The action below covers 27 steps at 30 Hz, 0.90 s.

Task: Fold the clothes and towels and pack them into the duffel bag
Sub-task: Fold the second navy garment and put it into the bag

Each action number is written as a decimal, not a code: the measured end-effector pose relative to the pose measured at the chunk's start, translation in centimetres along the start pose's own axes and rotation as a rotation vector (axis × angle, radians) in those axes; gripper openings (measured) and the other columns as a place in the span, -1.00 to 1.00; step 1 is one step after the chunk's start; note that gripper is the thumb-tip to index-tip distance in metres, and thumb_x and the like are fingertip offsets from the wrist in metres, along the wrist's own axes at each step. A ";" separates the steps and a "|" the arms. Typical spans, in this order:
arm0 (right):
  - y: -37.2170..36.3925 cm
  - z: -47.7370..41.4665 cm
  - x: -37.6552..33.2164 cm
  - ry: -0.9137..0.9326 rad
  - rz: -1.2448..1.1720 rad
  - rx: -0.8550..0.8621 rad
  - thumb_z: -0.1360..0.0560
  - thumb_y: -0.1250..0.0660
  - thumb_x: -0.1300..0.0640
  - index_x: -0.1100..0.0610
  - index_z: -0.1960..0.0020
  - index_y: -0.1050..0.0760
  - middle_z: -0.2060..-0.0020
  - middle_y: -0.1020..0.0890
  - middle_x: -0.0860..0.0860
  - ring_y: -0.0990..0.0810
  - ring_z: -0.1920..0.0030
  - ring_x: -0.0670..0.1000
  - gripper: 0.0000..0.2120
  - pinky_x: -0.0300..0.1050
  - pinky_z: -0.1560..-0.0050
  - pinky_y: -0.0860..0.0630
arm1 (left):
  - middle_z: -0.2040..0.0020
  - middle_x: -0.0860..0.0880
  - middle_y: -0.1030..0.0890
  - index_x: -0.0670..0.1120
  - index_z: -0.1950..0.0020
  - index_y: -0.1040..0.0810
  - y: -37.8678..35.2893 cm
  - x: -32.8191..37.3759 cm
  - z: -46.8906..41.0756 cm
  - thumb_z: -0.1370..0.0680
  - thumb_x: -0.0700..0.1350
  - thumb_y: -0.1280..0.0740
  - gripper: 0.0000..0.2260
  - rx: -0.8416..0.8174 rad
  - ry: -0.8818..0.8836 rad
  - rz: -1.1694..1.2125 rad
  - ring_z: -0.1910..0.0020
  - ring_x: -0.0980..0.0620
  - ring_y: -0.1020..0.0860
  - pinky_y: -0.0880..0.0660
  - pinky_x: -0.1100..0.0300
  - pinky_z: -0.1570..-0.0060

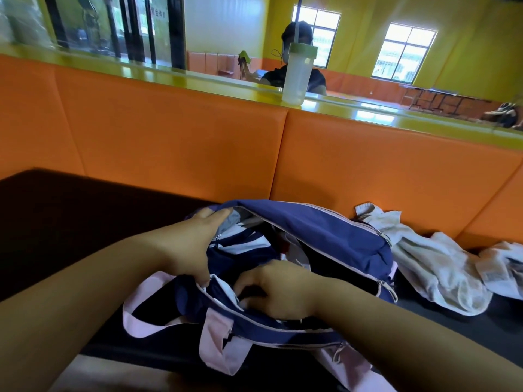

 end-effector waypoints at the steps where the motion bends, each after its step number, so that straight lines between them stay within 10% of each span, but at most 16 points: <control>1: -0.5 -0.2 -0.5 0.032 0.056 -0.007 -0.51 -0.28 0.06 -0.01 -0.15 -0.52 -0.10 -0.59 0.01 -0.53 -0.10 0.07 -0.78 0.03 -0.15 -0.45 | -0.44 0.04 -0.13 0.13 -0.51 0.18 -0.2 -0.1 0.0 -0.21 -0.16 -0.58 0.15 -0.004 0.006 -0.003 -0.34 0.01 -0.34 -0.45 0.11 -0.24; 11: -3.3 -1.7 -1.7 -0.023 0.478 -0.085 -0.58 -0.12 0.01 -0.05 -0.40 -0.23 -0.34 -0.32 0.12 -0.34 -0.27 0.23 -0.61 0.16 -0.16 -0.31 | -0.52 0.03 -0.04 0.15 -0.51 0.12 -0.3 0.7 0.4 -0.26 -0.23 -0.55 0.08 0.077 0.008 0.045 -0.39 -0.02 -0.30 -0.47 0.16 -0.16; 16: -2.4 0.0 -2.2 0.096 0.508 -0.033 -0.57 -0.16 0.07 0.01 -0.38 -0.35 -0.25 -0.45 0.12 -0.42 -0.20 0.22 -0.62 0.10 -0.05 -0.36 | -0.49 0.07 -0.19 0.18 -0.46 -0.12 -0.3 0.7 1.6 -0.35 -0.20 -0.49 -0.17 0.155 0.001 0.030 -0.03 0.08 -0.47 -0.44 0.24 0.01; 27: 3.9 12.0 2.0 -0.004 0.434 0.213 -0.51 -0.20 -0.06 -0.01 -0.11 -0.52 0.07 -0.63 -0.01 -0.59 0.07 0.09 -0.75 -0.01 0.18 -0.49 | -0.27 0.18 -0.40 0.16 -0.32 -0.36 0.1 8.0 5.1 -0.54 0.16 -0.18 -0.65 0.428 -0.154 -0.449 -0.23 0.13 -0.41 -0.40 0.25 -0.01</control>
Point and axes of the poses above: each hand's wrist, its own z-axis away from the middle knuckle, its own y-axis out of the back of the hand, x = y × z, the point moved 9 cm from there along -z, towards the middle knuckle
